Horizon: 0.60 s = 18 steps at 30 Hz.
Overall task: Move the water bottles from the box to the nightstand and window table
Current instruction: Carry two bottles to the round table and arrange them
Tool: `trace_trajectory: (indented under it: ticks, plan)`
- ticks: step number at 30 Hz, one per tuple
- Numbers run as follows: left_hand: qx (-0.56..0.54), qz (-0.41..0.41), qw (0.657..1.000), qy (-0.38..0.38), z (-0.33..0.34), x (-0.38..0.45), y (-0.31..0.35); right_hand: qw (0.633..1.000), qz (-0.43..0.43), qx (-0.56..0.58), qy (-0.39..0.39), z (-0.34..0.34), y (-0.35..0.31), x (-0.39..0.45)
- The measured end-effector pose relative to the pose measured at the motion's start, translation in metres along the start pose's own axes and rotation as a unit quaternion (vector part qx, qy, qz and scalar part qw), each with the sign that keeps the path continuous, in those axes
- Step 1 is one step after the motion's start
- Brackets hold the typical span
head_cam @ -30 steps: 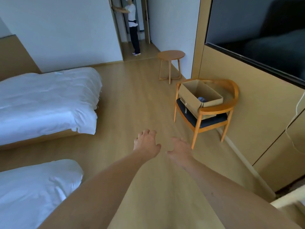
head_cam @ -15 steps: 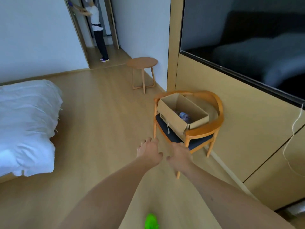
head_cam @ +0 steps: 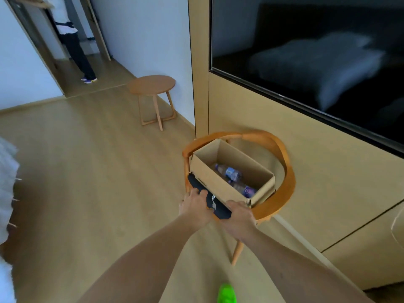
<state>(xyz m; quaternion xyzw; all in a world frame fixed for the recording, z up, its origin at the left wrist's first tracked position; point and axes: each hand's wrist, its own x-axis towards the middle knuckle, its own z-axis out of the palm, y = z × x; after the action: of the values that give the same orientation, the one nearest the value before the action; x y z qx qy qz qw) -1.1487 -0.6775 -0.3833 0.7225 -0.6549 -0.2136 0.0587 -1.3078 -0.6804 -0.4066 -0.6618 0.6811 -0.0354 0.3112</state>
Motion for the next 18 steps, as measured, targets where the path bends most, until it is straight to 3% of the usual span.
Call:
trace_trajectory:
  ticks: [7,18]
  plan:
    - [0.005,0.000,1.000,-0.006,-0.007,0.129,-0.022,1.000,-0.002,0.022,-0.005,0.005,-0.027,0.137]
    - [0.036,0.012,0.996,-0.076,-0.028,0.302,-0.020,0.991,0.100,0.082,-0.041,-0.009,-0.044,0.270]
